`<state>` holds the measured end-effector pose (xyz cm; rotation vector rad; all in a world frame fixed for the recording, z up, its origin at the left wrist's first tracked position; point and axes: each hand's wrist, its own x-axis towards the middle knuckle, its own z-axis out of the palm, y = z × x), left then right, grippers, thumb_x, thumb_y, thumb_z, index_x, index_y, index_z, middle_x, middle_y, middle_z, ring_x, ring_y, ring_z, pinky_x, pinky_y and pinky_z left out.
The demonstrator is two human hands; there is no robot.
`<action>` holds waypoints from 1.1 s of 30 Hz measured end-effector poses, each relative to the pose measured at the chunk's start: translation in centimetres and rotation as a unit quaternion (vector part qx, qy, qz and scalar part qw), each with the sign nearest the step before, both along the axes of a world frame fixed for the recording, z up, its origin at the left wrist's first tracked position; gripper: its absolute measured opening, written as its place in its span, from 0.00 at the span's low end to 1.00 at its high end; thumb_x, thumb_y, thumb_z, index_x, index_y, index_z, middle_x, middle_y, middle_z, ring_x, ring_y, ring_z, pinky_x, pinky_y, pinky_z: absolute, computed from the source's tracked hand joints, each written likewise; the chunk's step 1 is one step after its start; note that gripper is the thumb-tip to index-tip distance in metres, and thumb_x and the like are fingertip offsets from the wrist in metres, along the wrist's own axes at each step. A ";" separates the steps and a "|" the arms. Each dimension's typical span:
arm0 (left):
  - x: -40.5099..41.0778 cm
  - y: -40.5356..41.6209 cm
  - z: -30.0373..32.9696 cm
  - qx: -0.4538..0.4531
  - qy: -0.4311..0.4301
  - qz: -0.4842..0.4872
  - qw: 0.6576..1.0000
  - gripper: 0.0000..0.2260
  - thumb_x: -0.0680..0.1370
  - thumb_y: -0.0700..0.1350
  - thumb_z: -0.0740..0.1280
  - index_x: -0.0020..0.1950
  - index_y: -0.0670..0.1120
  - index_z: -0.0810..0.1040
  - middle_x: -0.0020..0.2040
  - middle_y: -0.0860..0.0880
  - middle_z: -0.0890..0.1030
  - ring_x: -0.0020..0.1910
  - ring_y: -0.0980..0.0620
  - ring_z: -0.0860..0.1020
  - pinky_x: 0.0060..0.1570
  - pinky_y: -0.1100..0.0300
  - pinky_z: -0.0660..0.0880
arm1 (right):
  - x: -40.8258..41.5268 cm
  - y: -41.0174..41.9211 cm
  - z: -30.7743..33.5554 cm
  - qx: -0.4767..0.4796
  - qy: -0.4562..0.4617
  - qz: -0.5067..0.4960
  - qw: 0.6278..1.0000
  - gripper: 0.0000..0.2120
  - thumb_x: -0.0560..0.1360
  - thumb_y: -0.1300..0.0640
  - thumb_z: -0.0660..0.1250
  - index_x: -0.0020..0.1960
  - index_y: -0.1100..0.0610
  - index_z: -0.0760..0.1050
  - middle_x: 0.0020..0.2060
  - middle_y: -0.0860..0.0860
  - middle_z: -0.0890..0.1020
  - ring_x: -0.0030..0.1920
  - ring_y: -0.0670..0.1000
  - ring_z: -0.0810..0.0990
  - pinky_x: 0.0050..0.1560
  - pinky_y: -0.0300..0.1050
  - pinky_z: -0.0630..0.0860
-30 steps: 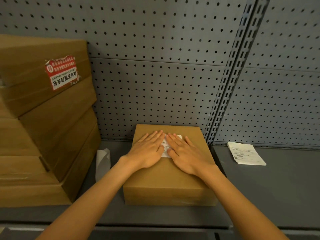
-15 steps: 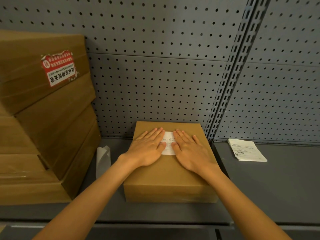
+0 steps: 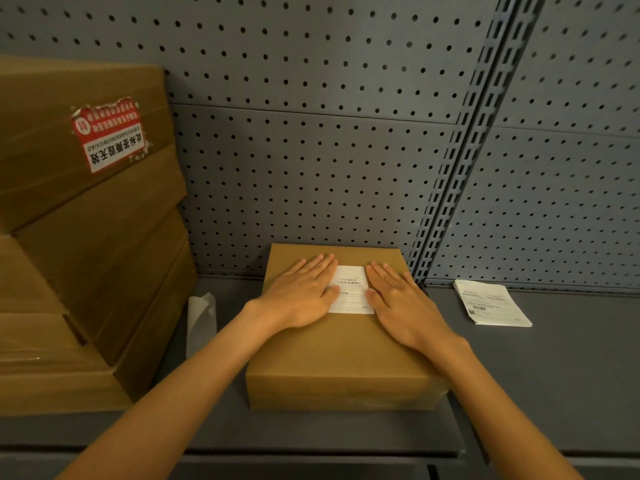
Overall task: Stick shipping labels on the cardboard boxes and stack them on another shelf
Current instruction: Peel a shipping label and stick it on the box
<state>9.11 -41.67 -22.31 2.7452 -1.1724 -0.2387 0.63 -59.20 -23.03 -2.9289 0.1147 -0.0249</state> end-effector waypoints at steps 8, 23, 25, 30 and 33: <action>-3.0 0.3 0.2 -0.008 0.030 -0.095 0.995 0.23 0.83 0.54 0.43 0.77 0.55 0.40 0.77 0.60 0.40 0.74 0.64 0.38 0.72 0.63 0.36 | 0.0 0.1 -0.2 -0.003 -0.006 -0.009 1.000 0.25 0.83 0.49 0.44 0.78 0.53 0.47 0.78 0.47 0.50 0.77 0.45 0.45 0.76 0.45 0.42; -1.4 3.0 -0.2 -0.018 0.008 0.005 1.000 0.23 0.83 0.53 0.42 0.77 0.51 0.41 0.77 0.56 0.41 0.75 0.63 0.40 0.73 0.62 0.38 | 0.3 2.6 0.4 -0.009 0.029 0.085 0.996 0.26 0.82 0.44 0.41 0.78 0.48 0.43 0.77 0.43 0.46 0.76 0.42 0.41 0.73 0.43 0.34; -1.4 3.0 -0.3 -0.009 0.001 0.009 1.000 0.24 0.83 0.53 0.42 0.77 0.51 0.40 0.77 0.57 0.41 0.75 0.62 0.40 0.73 0.62 0.38 | 0.1 2.0 0.4 -0.013 0.044 0.071 0.996 0.26 0.82 0.42 0.40 0.78 0.47 0.42 0.77 0.42 0.45 0.76 0.41 0.41 0.74 0.44 0.35; -1.4 3.3 -0.4 -0.005 -0.004 0.014 1.000 0.24 0.83 0.55 0.41 0.77 0.53 0.39 0.77 0.58 0.40 0.74 0.62 0.39 0.73 0.61 0.37 | -1.5 -1.5 0.4 0.012 0.065 0.004 0.998 0.27 0.81 0.41 0.40 0.77 0.47 0.40 0.77 0.41 0.42 0.75 0.40 0.39 0.76 0.46 0.37; -1.3 3.1 -0.5 -0.011 -0.001 0.029 1.000 0.24 0.82 0.56 0.42 0.77 0.53 0.40 0.77 0.58 0.41 0.75 0.61 0.39 0.74 0.58 0.37 | -1.6 -2.0 0.3 0.056 0.062 -0.009 0.996 0.27 0.82 0.42 0.43 0.78 0.47 0.41 0.77 0.42 0.43 0.75 0.41 0.39 0.75 0.46 0.39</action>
